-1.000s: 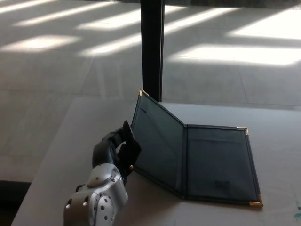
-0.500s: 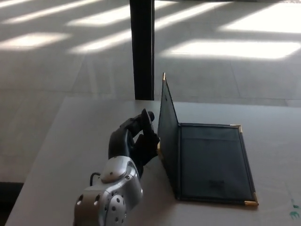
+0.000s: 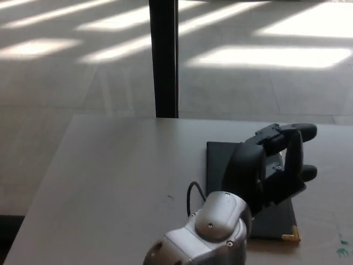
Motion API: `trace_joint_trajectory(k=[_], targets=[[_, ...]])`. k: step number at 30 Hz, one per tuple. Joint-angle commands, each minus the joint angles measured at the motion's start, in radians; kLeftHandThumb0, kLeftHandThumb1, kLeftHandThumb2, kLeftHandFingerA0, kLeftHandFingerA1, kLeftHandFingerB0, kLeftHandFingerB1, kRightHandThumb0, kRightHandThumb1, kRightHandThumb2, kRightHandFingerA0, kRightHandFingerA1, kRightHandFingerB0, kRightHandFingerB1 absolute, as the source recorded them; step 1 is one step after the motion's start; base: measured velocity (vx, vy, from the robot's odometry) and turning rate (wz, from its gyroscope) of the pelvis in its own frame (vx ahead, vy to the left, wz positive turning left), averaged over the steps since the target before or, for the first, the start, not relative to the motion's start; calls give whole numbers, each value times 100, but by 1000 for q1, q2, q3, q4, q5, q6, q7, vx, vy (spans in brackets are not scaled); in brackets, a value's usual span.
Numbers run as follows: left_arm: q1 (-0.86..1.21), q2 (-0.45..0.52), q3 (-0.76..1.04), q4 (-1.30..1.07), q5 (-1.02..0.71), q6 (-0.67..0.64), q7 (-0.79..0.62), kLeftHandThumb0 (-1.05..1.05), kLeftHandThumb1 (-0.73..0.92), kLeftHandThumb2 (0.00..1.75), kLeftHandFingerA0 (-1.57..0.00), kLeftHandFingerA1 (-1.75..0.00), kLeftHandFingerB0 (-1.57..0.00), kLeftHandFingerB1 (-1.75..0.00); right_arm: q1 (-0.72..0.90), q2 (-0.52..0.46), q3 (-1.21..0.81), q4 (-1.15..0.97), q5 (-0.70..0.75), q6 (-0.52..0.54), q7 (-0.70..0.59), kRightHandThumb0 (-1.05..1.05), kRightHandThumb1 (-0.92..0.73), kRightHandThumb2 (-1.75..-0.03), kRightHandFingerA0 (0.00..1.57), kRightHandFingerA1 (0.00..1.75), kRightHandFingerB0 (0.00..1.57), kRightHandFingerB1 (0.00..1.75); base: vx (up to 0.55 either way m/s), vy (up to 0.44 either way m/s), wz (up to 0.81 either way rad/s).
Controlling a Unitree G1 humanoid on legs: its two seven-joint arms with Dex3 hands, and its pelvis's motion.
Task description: The robot uses its left hand to push the cover of the diary kept in the middle of the desk to close it
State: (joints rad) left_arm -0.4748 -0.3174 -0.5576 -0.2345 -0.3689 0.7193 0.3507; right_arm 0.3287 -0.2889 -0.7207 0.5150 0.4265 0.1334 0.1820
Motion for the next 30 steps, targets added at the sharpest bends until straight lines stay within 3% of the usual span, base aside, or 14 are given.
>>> trace_joint_trajectory(k=[1,2,3,4,5,8,11,12,16,18,21,22,24,30], targets=[[54,-16,-236,89,71,-23,-92,-88,78,116,-38,-67,-32,-60,17,-14,11,7,-16,-19,-5,-94,-92,-73,63,97,64,77,0,0,0],[54,1,-240,117,81,-34,-102,-87,79,118,-41,-68,-32,-59,6,-14,7,10,-15,1,-34,-94,-92,-68,67,95,69,76,0,0,0],[56,21,-240,155,103,-54,-102,-95,82,94,-45,-70,-34,-58,7,-11,7,9,-13,4,-35,-96,-69,-104,71,95,64,76,0,0,0],[51,35,-235,188,120,-76,-105,-87,78,117,-43,-70,-34,-62,8,-10,7,11,-12,0,-32,-94,-69,-104,69,93,63,75,0,0,0],[47,41,-228,202,126,-89,-110,-94,92,83,-40,-69,-32,-58,9,-10,7,9,-10,-2,-29,-92,-92,-72,63,92,64,74,0,0,0],[33,58,-200,212,144,-99,-129,-87,79,122,-46,-74,-33,-61,17,-4,6,-6,-2,-3,-25,-92,-92,-71,62,94,63,74,0,0,0],[29,94,-137,168,155,-102,-160,-92,92,85,-61,-85,-36,-55,23,-1,11,-6,-2,-15,-13,-93,-92,-71,63,99,62,77,0,0,0],[34,98,-125,165,157,-116,-168,-89,92,81,-44,-78,-37,-55,22,1,11,-3,-1,-12,-17,-93,-92,-72,63,99,64,77,0,0,0],[42,119,3,112,160,-137,-174,-83,81,119,-38,-63,-34,-56,24,-1,19,24,-15,-26,-20,-91,-92,-73,62,92,60,73,0,0,0],[46,116,51,90,152,-121,-178,-88,92,86,-40,-57,-32,-48,35,7,20,14,-13,-35,-17,-93,-92,-72,64,95,63,75,0,0,0],[43,127,141,57,148,-108,-182,-86,92,84,-42,-53,-33,-48,35,2,19,36,-7,-49,2,-94,-92,-73,63,99,60,77,0,0,0],[40,139,174,47,158,-117,-172,-82,83,119,-42,-59,-33,-55,36,1,19,42,-9,-57,5,-94,-92,-72,64,98,60,75,0,0,0],[40,149,223,37,155,-125,-182,-87,92,87,-42,-52,-30,-46,38,-3,27,52,-21,-76,9,-92,-92,-73,62,94,60,74,0,0,0],[25,155,492,-49,77,-102,-170,-91,92,87,-48,-53,-37,-49,35,7,28,17,-4,-47,-15,-93,-92,-72,64,94,63,74,0,0,0]])
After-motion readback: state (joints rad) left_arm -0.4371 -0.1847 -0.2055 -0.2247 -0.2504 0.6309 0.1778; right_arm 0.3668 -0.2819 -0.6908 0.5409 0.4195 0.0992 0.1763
